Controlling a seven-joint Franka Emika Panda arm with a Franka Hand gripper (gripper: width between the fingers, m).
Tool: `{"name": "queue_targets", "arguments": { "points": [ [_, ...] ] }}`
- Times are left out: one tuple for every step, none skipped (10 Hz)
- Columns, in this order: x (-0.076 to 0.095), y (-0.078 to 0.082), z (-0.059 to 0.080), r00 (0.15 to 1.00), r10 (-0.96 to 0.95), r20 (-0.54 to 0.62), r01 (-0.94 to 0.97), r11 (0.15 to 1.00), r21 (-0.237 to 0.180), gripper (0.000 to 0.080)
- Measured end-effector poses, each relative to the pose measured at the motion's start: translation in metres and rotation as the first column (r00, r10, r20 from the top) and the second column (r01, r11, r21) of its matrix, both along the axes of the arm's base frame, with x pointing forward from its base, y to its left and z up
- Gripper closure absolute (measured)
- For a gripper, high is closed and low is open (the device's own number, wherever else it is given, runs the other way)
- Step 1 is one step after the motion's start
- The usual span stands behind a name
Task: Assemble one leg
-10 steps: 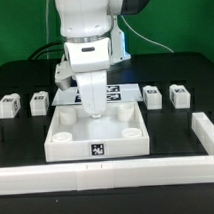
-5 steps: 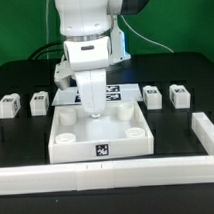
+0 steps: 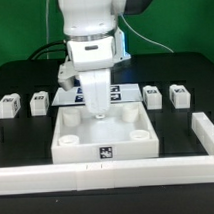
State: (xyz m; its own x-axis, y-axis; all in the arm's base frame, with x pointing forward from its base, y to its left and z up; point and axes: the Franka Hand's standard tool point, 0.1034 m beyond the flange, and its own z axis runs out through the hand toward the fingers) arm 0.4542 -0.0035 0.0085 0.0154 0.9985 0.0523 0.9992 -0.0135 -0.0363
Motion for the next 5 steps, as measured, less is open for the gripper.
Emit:
{"name": "queue_targets", "arguments": {
  "points": [
    [0.014, 0.016, 0.0, 1.0, -0.013, 0.012, 0.013, 1.0, 0.008, 0.0739],
    [0.023, 0.027, -0.001, 1.0, -0.016, 0.02, 0.016, 1.0, 0.013, 0.0739],
    [0.031, 0.038, -0.001, 0.999, -0.03, 0.028, 0.03, 0.999, 0.018, 0.0739],
    [0.036, 0.048, -0.001, 0.999, -0.023, 0.034, 0.022, 1.0, 0.023, 0.0739],
    [0.035, 0.053, -0.001, 0.999, -0.014, 0.033, 0.013, 1.0, 0.025, 0.074]
  ]
}}
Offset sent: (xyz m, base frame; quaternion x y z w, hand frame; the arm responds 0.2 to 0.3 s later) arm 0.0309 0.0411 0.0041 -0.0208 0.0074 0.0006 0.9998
